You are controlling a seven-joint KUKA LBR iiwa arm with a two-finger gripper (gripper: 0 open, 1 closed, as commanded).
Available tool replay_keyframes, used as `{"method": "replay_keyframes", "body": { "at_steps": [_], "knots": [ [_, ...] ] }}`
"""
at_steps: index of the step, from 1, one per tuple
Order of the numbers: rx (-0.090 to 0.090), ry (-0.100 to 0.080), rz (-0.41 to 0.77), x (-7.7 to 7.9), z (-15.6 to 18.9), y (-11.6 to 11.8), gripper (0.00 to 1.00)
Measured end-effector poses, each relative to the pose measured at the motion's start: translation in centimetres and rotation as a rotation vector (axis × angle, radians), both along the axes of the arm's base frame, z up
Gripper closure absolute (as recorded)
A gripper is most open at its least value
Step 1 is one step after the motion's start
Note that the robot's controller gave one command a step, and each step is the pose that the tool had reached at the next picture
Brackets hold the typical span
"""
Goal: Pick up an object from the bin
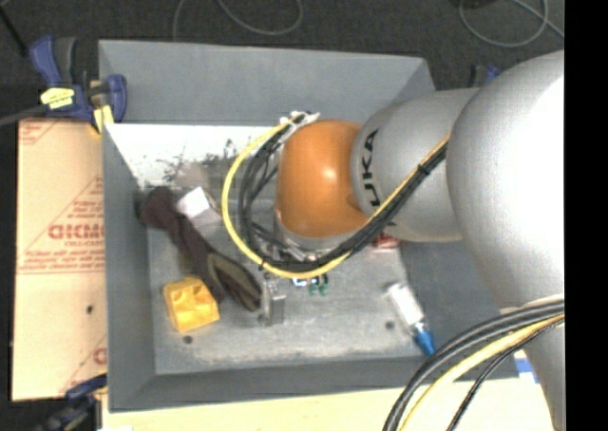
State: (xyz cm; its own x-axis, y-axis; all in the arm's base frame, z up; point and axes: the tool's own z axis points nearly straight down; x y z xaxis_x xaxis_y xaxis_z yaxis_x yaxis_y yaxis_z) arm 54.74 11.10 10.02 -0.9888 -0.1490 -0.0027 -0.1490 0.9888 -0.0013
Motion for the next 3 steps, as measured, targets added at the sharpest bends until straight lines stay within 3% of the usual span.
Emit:
{"method": "replay_keyframes", "body": {
  "at_steps": [1,2,3],
  "knots": [
    [0.002,-0.003,-0.115,1.3,1.3,0.1,0.00],
    [0.001,-0.008,-0.093,0.7,-0.9,2.2,0.00],
    [0.004,-0.010,-0.217,1.1,-2.8,3.4,1.00]
  ]
}}
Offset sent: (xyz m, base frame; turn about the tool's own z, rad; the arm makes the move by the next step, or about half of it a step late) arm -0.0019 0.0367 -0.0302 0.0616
